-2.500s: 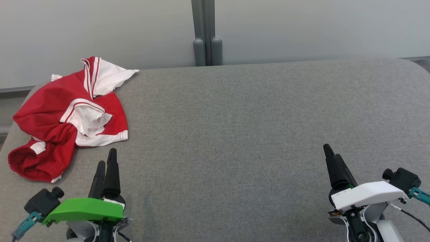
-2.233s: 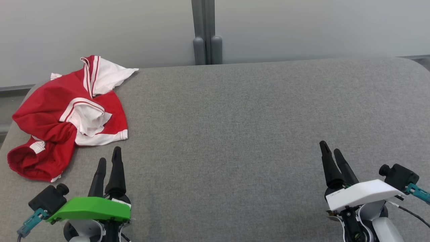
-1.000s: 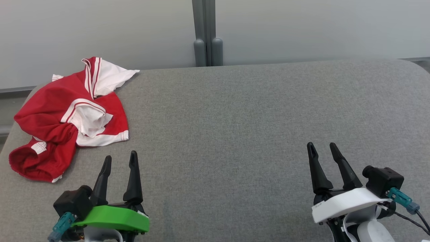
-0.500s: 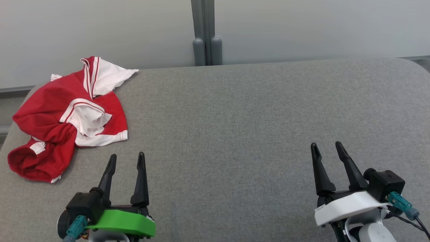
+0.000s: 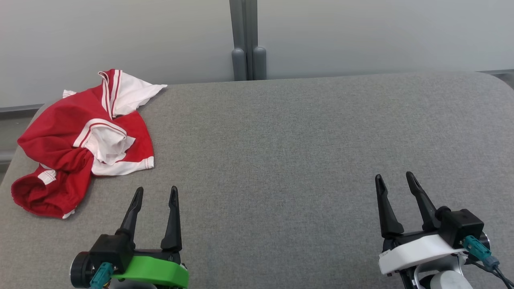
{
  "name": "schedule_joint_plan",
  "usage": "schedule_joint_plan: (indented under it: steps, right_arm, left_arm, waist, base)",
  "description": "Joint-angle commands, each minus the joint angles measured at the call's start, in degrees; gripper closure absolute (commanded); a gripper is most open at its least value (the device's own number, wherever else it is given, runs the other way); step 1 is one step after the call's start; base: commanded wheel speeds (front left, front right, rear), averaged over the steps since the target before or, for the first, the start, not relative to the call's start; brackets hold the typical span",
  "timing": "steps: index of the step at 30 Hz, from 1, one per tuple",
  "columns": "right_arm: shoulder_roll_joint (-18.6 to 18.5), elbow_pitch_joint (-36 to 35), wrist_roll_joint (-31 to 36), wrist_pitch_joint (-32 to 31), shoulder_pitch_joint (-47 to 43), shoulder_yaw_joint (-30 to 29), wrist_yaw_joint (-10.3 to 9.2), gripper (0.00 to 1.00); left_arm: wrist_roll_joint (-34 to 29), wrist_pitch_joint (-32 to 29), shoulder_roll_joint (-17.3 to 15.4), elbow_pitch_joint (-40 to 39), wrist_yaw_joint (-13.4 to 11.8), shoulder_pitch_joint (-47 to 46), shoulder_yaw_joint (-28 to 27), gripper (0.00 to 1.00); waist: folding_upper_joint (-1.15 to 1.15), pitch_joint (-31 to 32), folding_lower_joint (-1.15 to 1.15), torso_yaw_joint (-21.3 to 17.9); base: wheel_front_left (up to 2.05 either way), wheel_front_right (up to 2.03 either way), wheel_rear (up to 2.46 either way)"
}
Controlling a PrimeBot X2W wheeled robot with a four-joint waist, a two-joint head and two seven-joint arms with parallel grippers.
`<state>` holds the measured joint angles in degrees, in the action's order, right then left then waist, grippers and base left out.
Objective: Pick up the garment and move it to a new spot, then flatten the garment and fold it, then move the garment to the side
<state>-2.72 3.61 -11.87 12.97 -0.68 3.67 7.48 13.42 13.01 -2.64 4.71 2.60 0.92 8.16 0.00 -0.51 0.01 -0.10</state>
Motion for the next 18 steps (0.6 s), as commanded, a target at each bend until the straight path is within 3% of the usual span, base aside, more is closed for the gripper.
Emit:
schedule_joint_plan:
  steps: [1, 18]
  right_arm:
    - [-0.2, -0.1, 1.4, 0.6, -0.3, 0.2, 0.02, 0.0]
    - [-0.3, 0.3, 7.1, 2.3, -0.7, 2.0, 0.02, 0.0]
  left_arm:
    - [-1.4, 0.5, -0.4, -0.1, 0.2, 0.5, -0.1, 0.0]
    - [-5.7, 2.3, -0.4, -0.9, 0.9, 1.1, -0.1, 0.0]
  waist:
    - [0.0, 0.0, -0.01, 0.0]
    - [0.0, 0.1, -0.01, -0.1]
  base:
    - [0.0, 0.0, 0.0]
    - [0.0, 0.0, 0.0]
